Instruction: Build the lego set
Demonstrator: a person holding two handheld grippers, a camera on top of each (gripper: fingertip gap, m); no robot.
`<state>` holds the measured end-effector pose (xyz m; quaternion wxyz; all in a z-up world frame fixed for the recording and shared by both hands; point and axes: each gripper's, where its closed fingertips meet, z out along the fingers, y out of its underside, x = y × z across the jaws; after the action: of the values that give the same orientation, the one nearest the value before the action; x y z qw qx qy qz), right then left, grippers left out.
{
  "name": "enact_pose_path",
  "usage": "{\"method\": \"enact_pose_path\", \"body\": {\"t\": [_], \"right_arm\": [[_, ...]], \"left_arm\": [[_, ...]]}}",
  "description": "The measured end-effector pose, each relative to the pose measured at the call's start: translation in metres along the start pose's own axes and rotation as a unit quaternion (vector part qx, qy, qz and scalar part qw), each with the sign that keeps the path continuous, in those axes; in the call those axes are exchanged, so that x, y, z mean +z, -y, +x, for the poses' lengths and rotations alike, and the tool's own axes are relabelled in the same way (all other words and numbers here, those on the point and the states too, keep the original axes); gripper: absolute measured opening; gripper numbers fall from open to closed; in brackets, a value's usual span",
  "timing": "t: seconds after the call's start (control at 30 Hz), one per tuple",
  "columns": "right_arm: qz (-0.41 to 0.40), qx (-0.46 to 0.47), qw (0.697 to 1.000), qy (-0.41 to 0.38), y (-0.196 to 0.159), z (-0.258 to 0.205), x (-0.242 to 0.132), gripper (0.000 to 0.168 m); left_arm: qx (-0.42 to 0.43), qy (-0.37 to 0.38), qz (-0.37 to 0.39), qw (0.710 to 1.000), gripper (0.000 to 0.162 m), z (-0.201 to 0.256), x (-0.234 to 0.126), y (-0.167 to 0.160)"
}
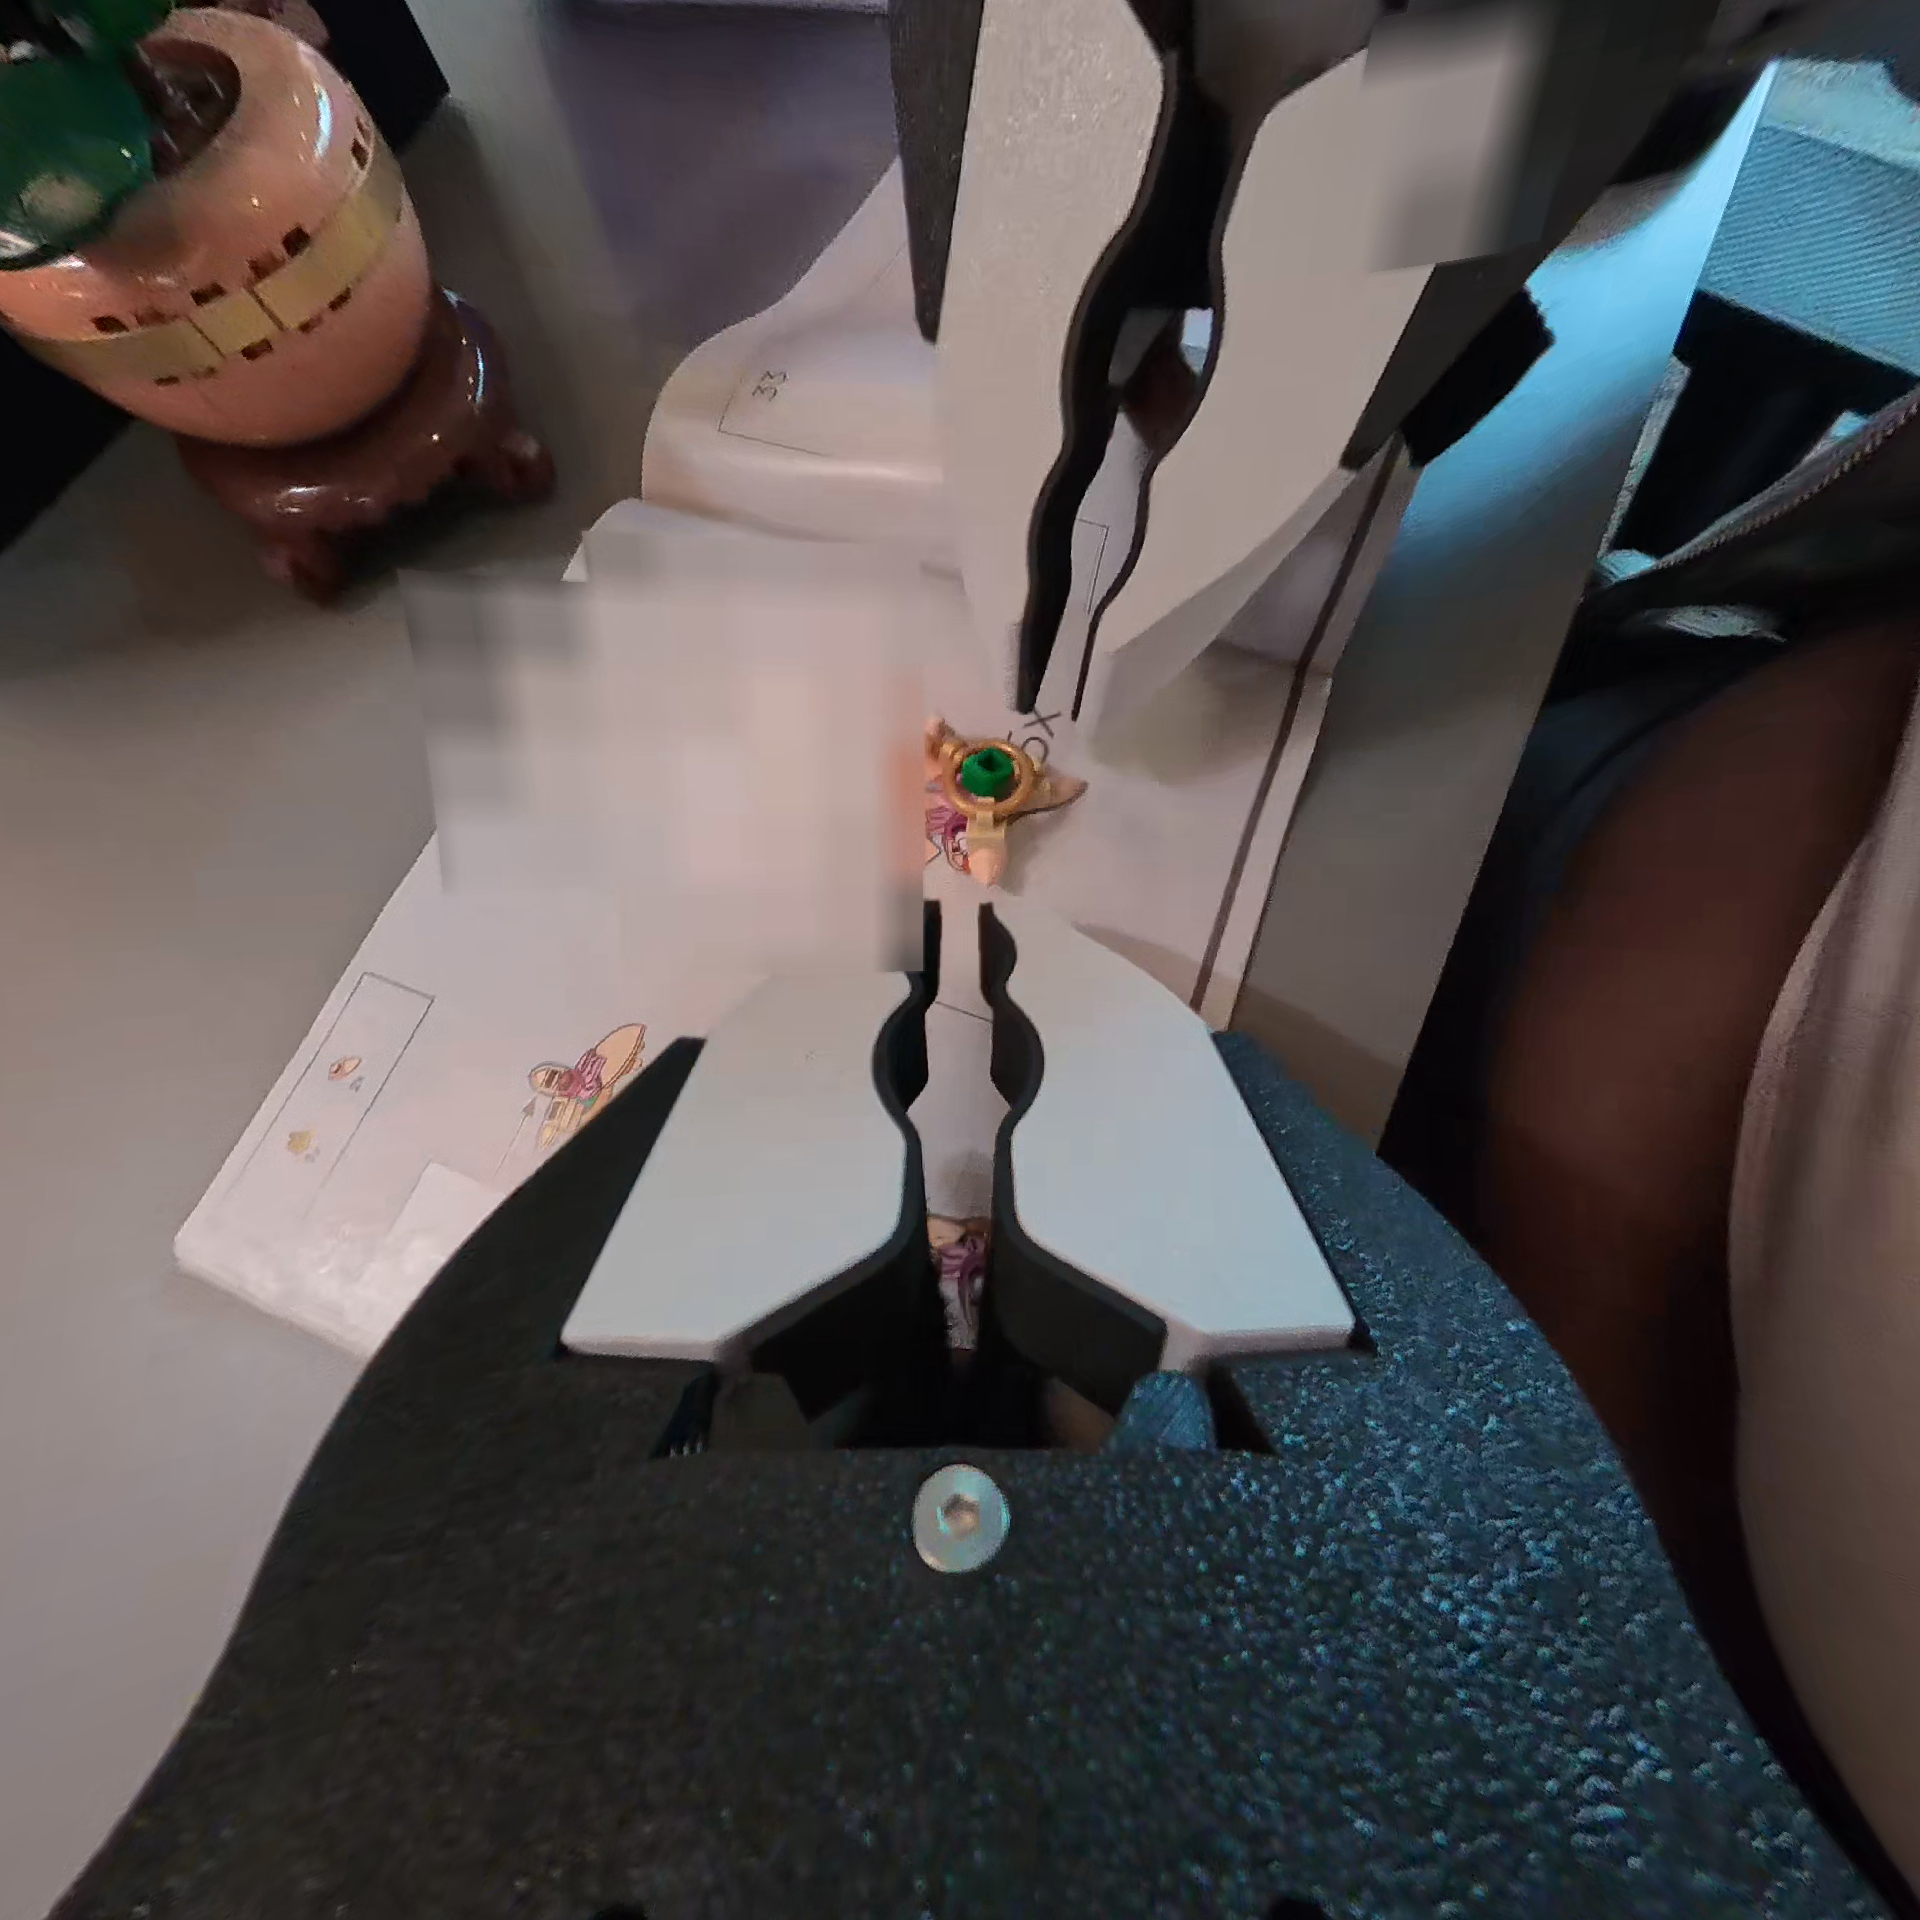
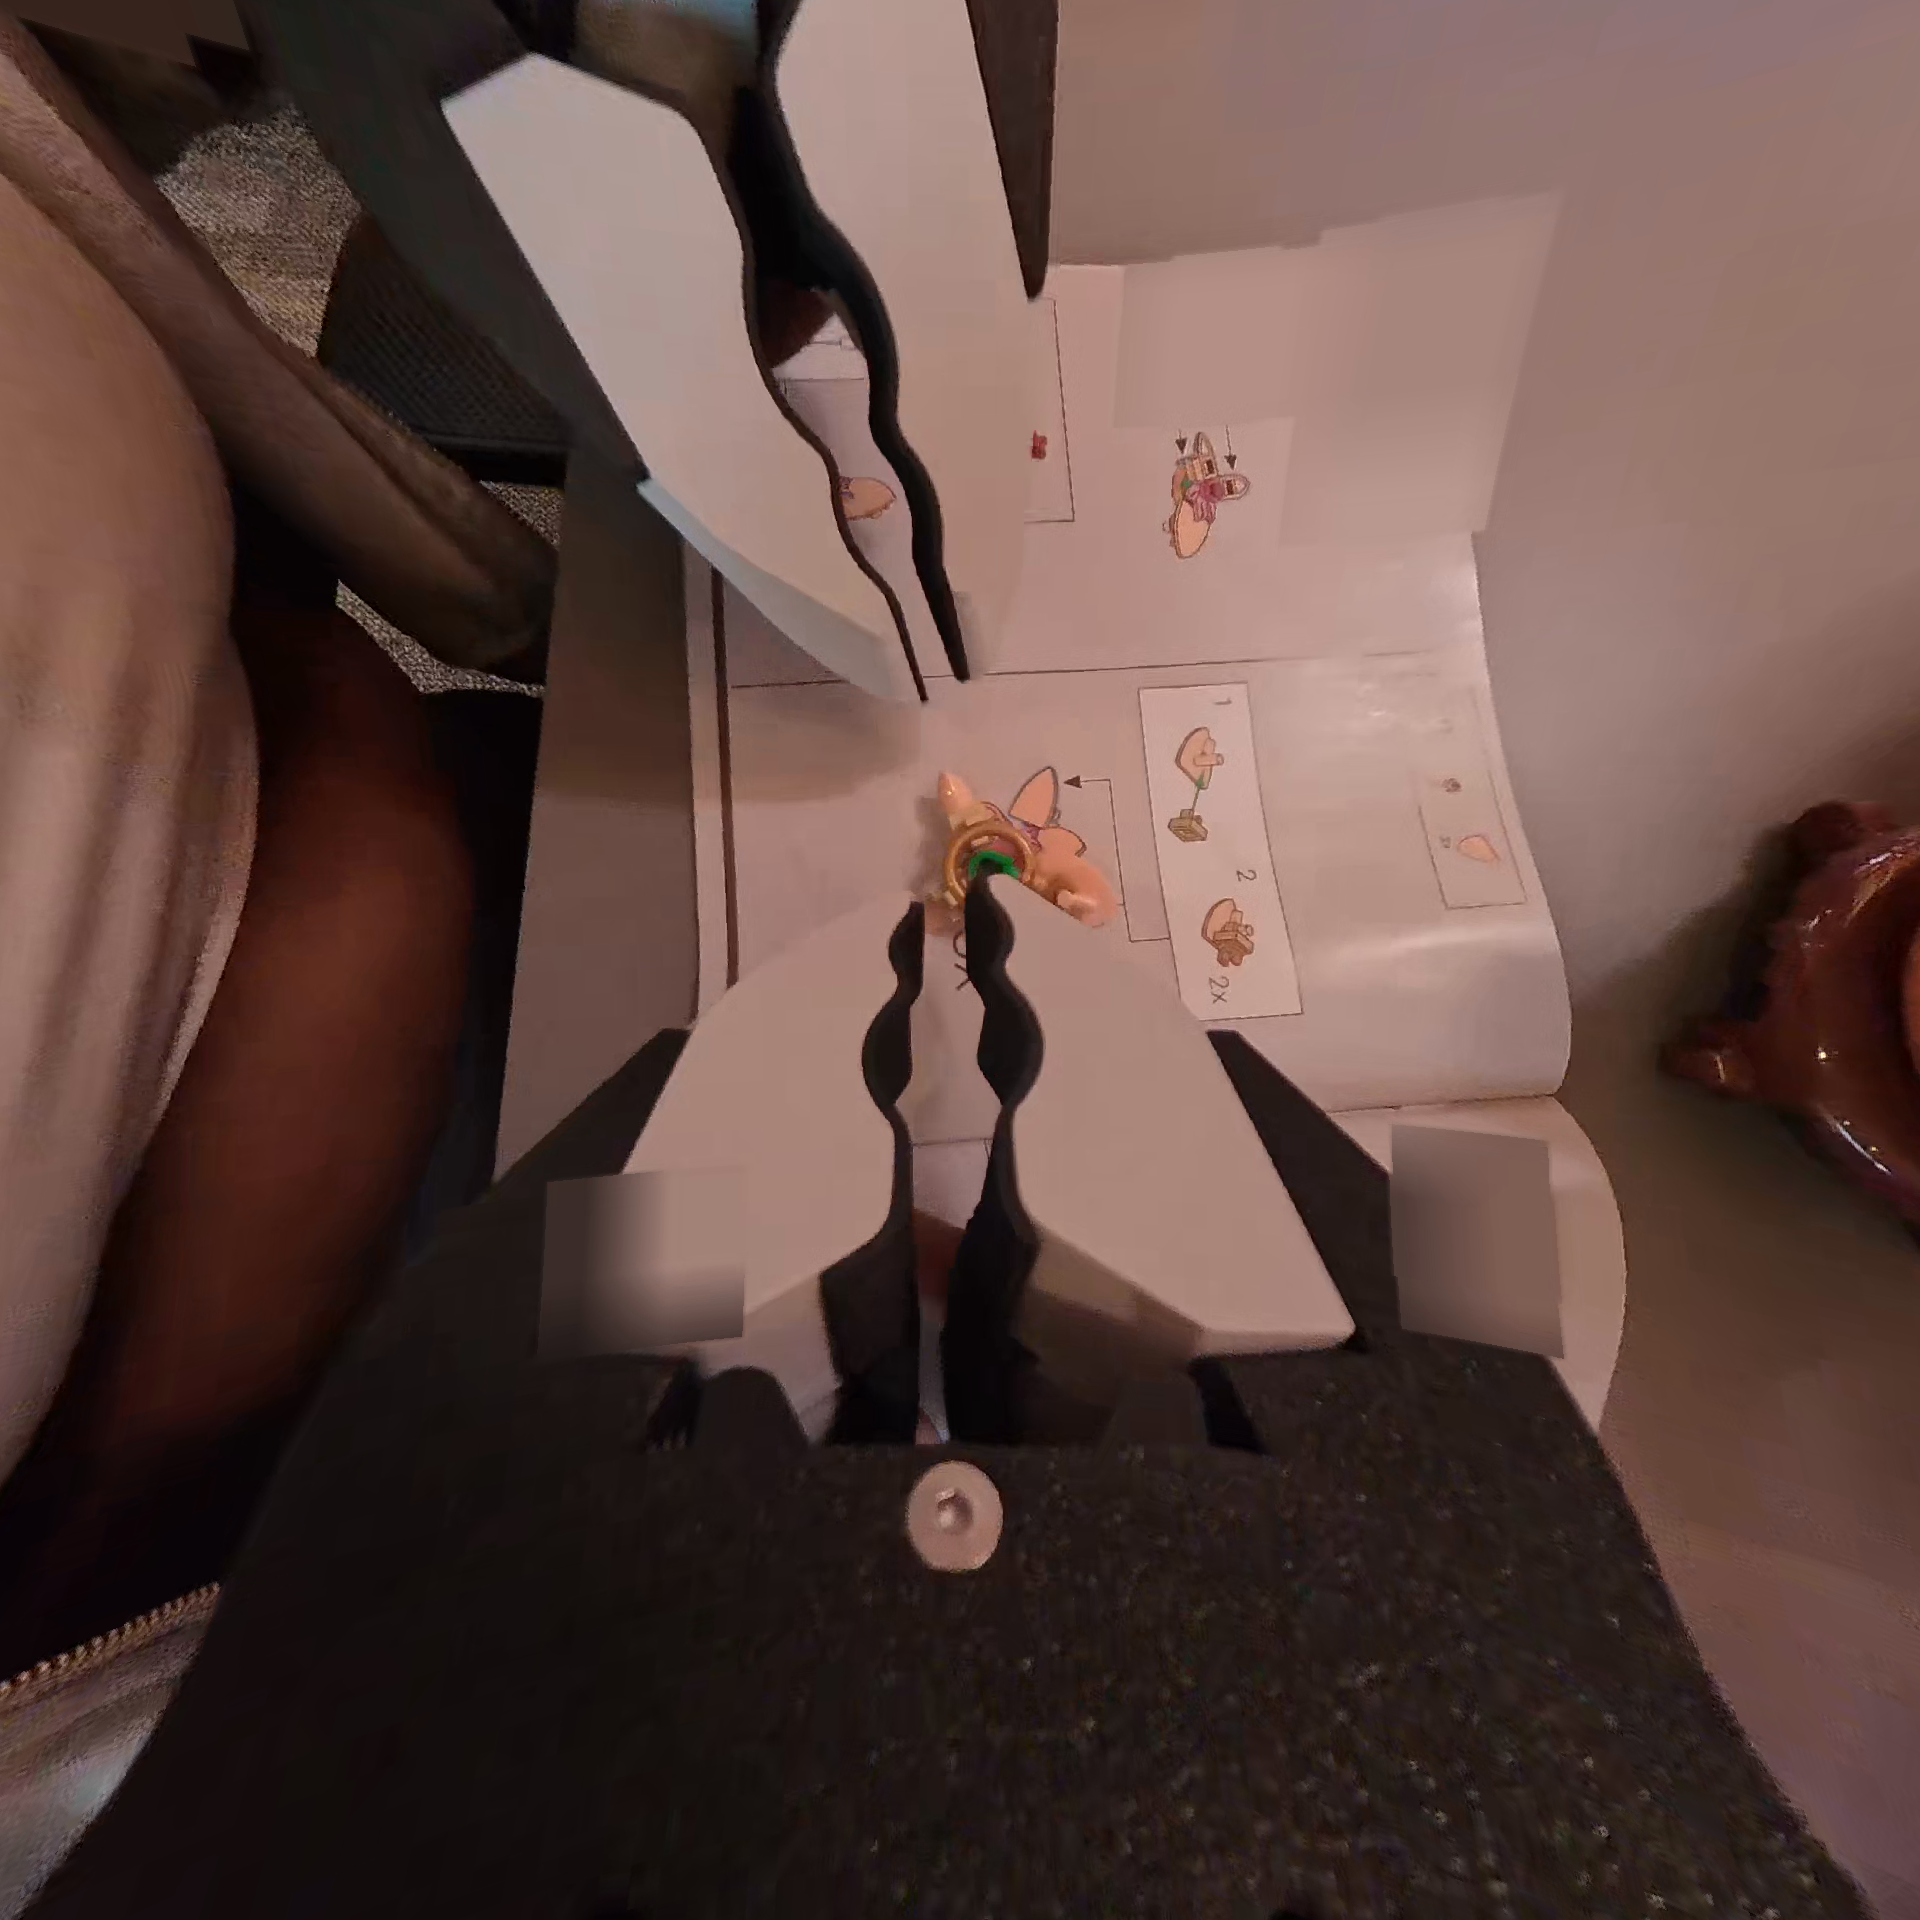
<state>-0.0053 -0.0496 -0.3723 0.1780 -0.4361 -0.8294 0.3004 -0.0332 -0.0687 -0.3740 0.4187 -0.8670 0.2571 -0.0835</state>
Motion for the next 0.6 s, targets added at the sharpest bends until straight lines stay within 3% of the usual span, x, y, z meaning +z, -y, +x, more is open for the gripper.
{"method": "enact_pose_path", "body": {"t": [0.23,0.43,0.6], "right_arm": [[0.009,0.003,1.0,-0.017,0.003,0.005,0.0,0.007],[0.0,0.004,1.0,-0.016,0.001,0.005,0.01,0.004],[-0.006,0.005,1.0,-0.006,0.003,0.005,0.015,0.004]], "left_arm": [[-0.025,-0.003,0.038,0.999,0.005,0.001,-0.02,0.013],[0.016,-0.011,0.003,1.0,0.005,0.007,0.004,0.011],[-0.009,-0.033,-0.006,0.999,0.005,0.007,0.013,0.006]]}}
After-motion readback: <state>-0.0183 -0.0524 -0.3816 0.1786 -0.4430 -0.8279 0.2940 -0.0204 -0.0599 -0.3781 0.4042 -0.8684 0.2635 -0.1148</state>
